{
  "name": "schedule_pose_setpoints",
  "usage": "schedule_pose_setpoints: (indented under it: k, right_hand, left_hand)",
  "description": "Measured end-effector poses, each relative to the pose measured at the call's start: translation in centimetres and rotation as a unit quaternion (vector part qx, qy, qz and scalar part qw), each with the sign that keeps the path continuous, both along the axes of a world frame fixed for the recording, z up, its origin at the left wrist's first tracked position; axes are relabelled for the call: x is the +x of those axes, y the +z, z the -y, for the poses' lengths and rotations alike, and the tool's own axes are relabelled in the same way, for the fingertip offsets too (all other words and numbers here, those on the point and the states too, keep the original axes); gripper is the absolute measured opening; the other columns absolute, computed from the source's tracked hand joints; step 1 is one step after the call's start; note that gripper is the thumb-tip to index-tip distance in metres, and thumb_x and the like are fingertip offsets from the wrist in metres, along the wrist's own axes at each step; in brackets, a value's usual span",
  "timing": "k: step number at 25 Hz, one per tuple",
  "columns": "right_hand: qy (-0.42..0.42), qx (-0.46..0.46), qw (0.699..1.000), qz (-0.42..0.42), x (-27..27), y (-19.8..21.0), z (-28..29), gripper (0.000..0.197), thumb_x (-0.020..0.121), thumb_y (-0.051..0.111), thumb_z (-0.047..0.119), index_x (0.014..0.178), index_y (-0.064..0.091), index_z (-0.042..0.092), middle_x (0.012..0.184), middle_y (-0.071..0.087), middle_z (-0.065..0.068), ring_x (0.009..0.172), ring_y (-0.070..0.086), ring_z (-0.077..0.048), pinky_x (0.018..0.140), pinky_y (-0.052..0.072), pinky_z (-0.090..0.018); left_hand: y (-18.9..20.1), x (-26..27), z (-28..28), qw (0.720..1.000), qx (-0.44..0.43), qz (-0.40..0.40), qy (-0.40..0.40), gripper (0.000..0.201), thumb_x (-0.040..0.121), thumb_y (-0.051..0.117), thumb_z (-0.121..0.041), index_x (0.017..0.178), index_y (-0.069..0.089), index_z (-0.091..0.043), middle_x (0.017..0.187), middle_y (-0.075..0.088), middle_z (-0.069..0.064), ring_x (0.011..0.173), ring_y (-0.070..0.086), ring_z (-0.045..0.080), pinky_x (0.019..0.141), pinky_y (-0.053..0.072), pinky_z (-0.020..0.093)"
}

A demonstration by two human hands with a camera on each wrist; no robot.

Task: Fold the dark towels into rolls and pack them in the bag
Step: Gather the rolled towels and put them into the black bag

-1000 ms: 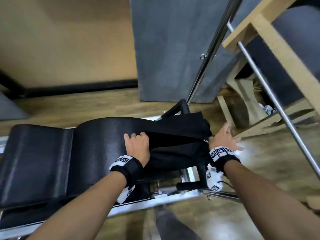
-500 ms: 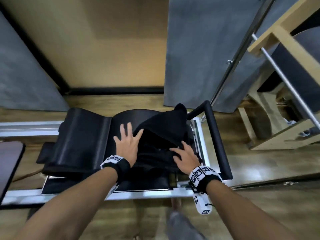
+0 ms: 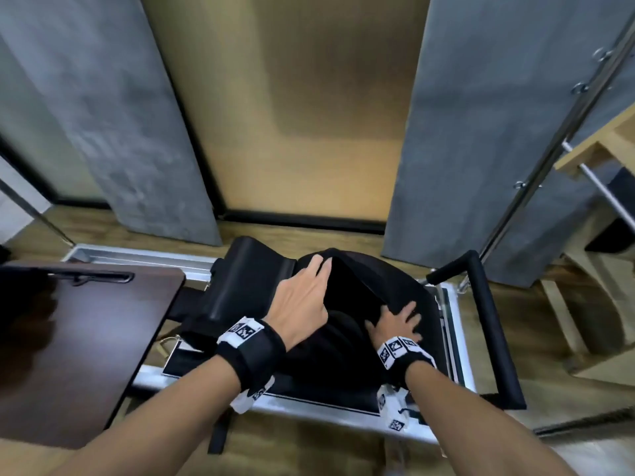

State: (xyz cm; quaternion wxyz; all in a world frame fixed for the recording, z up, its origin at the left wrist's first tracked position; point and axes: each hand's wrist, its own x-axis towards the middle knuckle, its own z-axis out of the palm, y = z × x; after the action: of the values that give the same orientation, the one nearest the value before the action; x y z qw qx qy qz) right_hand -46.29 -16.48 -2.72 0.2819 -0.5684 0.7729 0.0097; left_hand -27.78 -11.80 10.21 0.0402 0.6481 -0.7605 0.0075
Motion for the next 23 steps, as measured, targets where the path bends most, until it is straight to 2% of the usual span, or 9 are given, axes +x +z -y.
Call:
schedule_pose_setpoints:
  k: [3,6,8,10,12,15,18,21,23]
  right_hand:
    - [0.025,-0.014,0.999,-0.046,1.3,2.3,-2.0,0.057,0.098,0.050,0.067,0.140,0.054,0.029,0.168,0.016,-0.022,0.151,0.020,-0.050,0.110,0.038,-0.067]
    - [0.033,-0.092,0.994,-0.057,3.4,6.2,-4.1,0.049,0.095,0.056,0.062,0.115,0.064,0.018,0.128,0.064,-0.015,0.117,0.062,-0.040,0.092,0.054,-0.047]
    - [0.078,-0.117,0.988,-0.067,4.5,8.3,-4.8,0.030,0.093,0.066,0.037,0.115,0.058,0.017,0.122,0.065,-0.012,0.113,0.065,-0.037,0.086,0.053,-0.041]
    - [0.152,-0.070,0.984,-0.058,5.5,10.8,-4.9,0.044,0.091,0.065,0.021,0.133,0.049,0.018,0.134,0.057,-0.012,0.123,0.060,-0.038,0.093,0.051,-0.043]
    - [0.212,-0.012,0.977,-0.023,6.4,13.9,-4.8,0.059,0.093,0.060,0.017,0.149,0.042,0.021,0.146,0.052,-0.011,0.130,0.055,-0.035,0.101,0.052,-0.044]
    - [0.247,-0.012,0.969,-0.006,7.9,18.6,-4.9,0.074,0.091,0.065,0.020,0.159,0.037,0.029,0.151,0.052,-0.007,0.129,0.059,-0.030,0.095,0.056,-0.041]
    - [0.306,-0.068,0.949,-0.030,10.1,22.0,-5.0,0.062,0.086,0.076,0.036,0.145,0.055,0.031,0.136,0.064,-0.004,0.117,0.065,-0.028,0.086,0.055,-0.036]
    - [0.346,-0.091,0.934,-0.016,12.9,24.6,-5.4,0.042,0.083,0.075,0.064,0.110,0.068,0.034,0.112,0.071,0.001,0.106,0.067,-0.026,0.087,0.056,-0.038]
    - [0.362,-0.148,0.920,-0.035,15.5,25.6,-5.9,0.027,0.088,0.070,0.058,0.100,0.069,0.034,0.107,0.073,-0.002,0.102,0.068,-0.028,0.088,0.055,-0.038]
  left_hand:
    - [2.1,4.9,-3.7,0.999,-0.002,0.039,0.031,0.077,0.078,0.058,-0.008,0.151,0.037,-0.018,0.136,0.041,-0.002,0.092,0.060,0.021,0.052,0.036,0.035]
    - [2.4,10.0,-7.7,0.994,0.024,0.085,0.059,0.088,0.079,0.061,-0.014,0.158,0.025,-0.021,0.152,0.030,-0.002,0.104,0.061,0.024,0.056,0.040,0.036]
    - [2.0,12.7,-10.1,0.992,0.042,0.094,0.075,0.093,0.079,0.063,-0.018,0.160,0.019,-0.023,0.154,0.026,-0.002,0.105,0.061,0.027,0.057,0.042,0.036]
    - [1.5,14.9,-11.9,0.990,0.067,0.073,0.103,0.095,0.081,0.064,-0.020,0.162,0.015,-0.026,0.155,0.024,-0.001,0.110,0.062,0.028,0.061,0.044,0.038]
    - [2.1,16.9,-13.5,0.985,0.087,0.046,0.142,0.095,0.084,0.063,-0.020,0.164,0.012,-0.029,0.157,0.024,-0.001,0.117,0.061,0.029,0.068,0.047,0.039]
    - [4.0,19.3,-15.4,0.978,0.084,-0.005,0.189,0.088,0.084,0.060,-0.018,0.161,0.019,-0.032,0.150,0.028,-0.004,0.118,0.061,0.029,0.073,0.046,0.041]
    - [6.4,20.8,-17.5,0.975,0.031,-0.015,0.221,0.078,0.084,0.056,-0.014,0.155,0.027,-0.027,0.143,0.033,-0.005,0.110,0.062,0.030,0.068,0.044,0.042]
    - [8.8,22.1,-20.1,0.968,-0.010,0.001,0.249,0.071,0.084,0.055,-0.015,0.150,0.032,-0.023,0.143,0.036,-0.002,0.102,0.064,0.032,0.065,0.046,0.043]
    - [10.0,23.3,-22.1,0.958,-0.029,0.019,0.285,0.069,0.083,0.056,-0.017,0.148,0.035,-0.022,0.143,0.038,-0.003,0.099,0.067,0.032,0.063,0.045,0.042]
